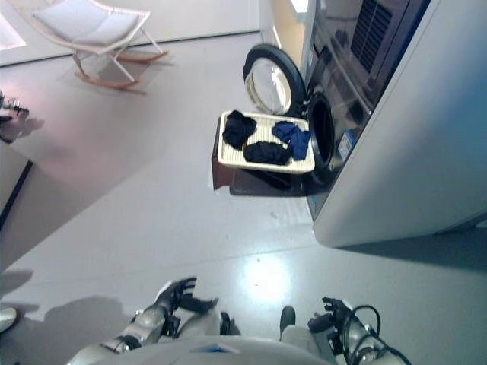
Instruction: Pick up the clothes and place them into the washing machine
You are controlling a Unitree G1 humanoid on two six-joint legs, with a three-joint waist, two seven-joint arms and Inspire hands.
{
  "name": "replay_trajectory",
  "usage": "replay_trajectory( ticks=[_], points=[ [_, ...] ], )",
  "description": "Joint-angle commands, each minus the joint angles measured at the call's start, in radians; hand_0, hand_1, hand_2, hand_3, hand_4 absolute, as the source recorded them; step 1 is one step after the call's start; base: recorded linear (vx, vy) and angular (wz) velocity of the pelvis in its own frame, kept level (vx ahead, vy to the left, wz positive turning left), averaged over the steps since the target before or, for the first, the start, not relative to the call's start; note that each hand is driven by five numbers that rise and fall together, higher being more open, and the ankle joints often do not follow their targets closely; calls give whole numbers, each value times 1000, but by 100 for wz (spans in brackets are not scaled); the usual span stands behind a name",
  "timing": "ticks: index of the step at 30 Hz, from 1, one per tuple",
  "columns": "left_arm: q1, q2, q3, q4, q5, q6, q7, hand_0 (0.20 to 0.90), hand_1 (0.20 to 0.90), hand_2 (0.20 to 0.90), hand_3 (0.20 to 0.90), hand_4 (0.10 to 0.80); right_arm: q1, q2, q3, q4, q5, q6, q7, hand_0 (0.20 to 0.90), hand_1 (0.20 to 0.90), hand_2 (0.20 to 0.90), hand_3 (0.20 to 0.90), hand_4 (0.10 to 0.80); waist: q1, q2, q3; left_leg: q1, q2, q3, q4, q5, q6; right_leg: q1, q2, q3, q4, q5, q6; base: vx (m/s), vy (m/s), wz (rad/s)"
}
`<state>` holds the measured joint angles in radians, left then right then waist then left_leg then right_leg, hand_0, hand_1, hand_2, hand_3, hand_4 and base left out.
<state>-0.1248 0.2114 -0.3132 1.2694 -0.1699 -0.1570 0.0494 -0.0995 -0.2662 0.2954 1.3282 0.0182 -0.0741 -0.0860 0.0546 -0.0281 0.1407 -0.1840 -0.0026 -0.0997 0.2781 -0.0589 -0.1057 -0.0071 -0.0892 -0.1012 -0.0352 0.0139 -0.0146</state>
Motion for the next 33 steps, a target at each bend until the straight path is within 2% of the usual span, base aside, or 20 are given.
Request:
replay_trajectory(
  ticks=[1,3,6,7,9,10,11,14,16,17,18,19,21,22,23,26,28,30,32,33],
  points=[
    [53,-4,21,24,-12,-18,26,900,900,900,900,800,23,-10,40,36,9,-17,-23,900,900,900,900,800,17,29,-30,-120,24,2,-247,185,61,34,71,-2,148,-149,51,342,18,-14],
    [51,-3,27,35,-24,-20,33,900,900,900,900,800,14,-9,46,32,20,-21,-32,900,900,900,900,800,28,32,-24,-160,42,32,-334,214,43,68,77,13,142,-174,54,372,41,-16],
    [69,-1,45,50,-16,-16,31,900,900,900,900,800,17,3,44,38,25,-20,-27,900,900,900,900,800,41,26,-46,-181,65,124,-355,235,37,152,80,46,118,-206,71,471,92,-45],
    [82,-1,56,56,-14,-13,30,900,900,900,900,800,21,9,43,46,18,-17,-22,900,900,900,900,800,55,23,-67,-161,63,120,-352,235,47,177,77,56,113,-212,76,595,152,-72],
    [86,15,69,65,-15,-12,30,900,900,900,900,800,28,25,42,59,15,-17,-23,900,900,900,900,800,66,-4,-97,-146,62,95,-335,284,46,213,66,70,115,-223,81,575,189,-65],
    [82,21,66,65,-11,-12,33,900,900,900,900,800,32,30,32,59,19,-17,-20,900,900,900,900,800,58,-17,-107,-148,54,111,-302,276,59,219,54,75,129,-205,91,487,222,-59],
    [79,26,62,61,-3,-11,31,900,900,900,900,800,35,33,30,62,21,-16,-19,900,900,900,900,800,58,-26,-116,-136,41,119,-296,274,69,210,46,76,143,-166,104,460,244,-41],
    [74,44,46,44,7,-17,26,900,900,900,900,800,41,39,29,47,29,-19,-10,900,900,900,900,800,51,-68,-155,-117,-21,142,-270,225,98,198,5,112,169,50,146,423,231,-13],
    [55,54,36,37,14,-17,28,900,900,900,900,800,33,40,14,24,46,-26,-9,900,900,900,900,800,47,-68,-163,-90,-50,148,-261,185,127,146,-19,126,313,182,162,354,269,1],
    [41,64,30,34,16,-17,34,900,900,900,900,800,21,41,8,4,56,-30,-10,900,900,900,900,800,36,-53,-148,-66,-49,147,-259,169,140,78,-19,125,441,243,158,322,301,-22],
    [30,67,23,33,22,-15,36,900,900,900,900,800,16,43,7,-11,62,-32,-10,900,900,900,900,800,23,-37,-140,-41,-48,153,-260,154,144,52,-12,115,477,245,155,320,284,-32],
    [23,71,19,33,28,-14,38,900,900,900,900,800,12,42,7,-28,69,-37,-9,900,900,900,900,800,14,-22,-130,-12,-43,149,-265,144,148,12,2,104,509,206,145,368,246,-17],
    [9,77,8,37,44,-14,45,900,900,900,900,800,9,39,8,-53,82,-44,-7,900,900,900,900,800,-18,1,-97,70,-38,133,-282,122,149,-89,31,62,486,56,111,434,188,1],
    [6,78,3,39,48,-14,43,900,900,900,900,800,12,35,8,-53,80,-44,-5,900,900,900,900,800,-26,17,-95,99,-27,132,-284,105,144,-128,32,25,432,2,100,463,104,-2],
    [2,76,-1,41,50,-16,41,900,900,900,900,800,15,33,8,-51,77,-44,-4,900,900,900,900,800,-38,20,-89,132,-33,122,-287,87,140,-147,21,-2,365,-19,96,482,48,-2],
    [-2,65,-4,57,64,-16,35,900,900,900,900,800,28,30,-6,-29,50,-32,-4,900,900,900,900,800,-64,-1,-81,218,-61,95,-301,27,126,-178,-23,-36,99,61,120,505,-56,29],
    [0,51,-10,71,60,-15,29,900,900,900,900,800,40,21,-13,-12,22,-19,-5,900,900,900,900,800,-87,0,-68,266,-64,85,-298,-13,125,-223,-35,14,13,130,148,481,-67,20],
    [1,42,-12,73,75,-13,25,900,900,900,900,800,58,15,-28,10,19,-17,1,900,900,900,900,800,-109,-13,-72,311,-70,66,-276,-55,114,-214,-6,79,52,131,142,413,-141,37],
    [17,27,-3,80,64,-12,28,900,900,900,900,800,76,17,-36,29,12,-14,2,900,900,900,900,800,-102,-12,-80,334,-66,63,-236,-71,114,-212,-10,34,111,126,133,310,-151,85],
    [17,27,-3,80,64,-12,28,900,900,900,900,800,76,17,-36,29,12,-14,2,900,900,900,900,800,-102,-11,-80,333,-66,62,-234,-71,114,-213,-10,33,113,125,133,252,-109,89]
  ],
)
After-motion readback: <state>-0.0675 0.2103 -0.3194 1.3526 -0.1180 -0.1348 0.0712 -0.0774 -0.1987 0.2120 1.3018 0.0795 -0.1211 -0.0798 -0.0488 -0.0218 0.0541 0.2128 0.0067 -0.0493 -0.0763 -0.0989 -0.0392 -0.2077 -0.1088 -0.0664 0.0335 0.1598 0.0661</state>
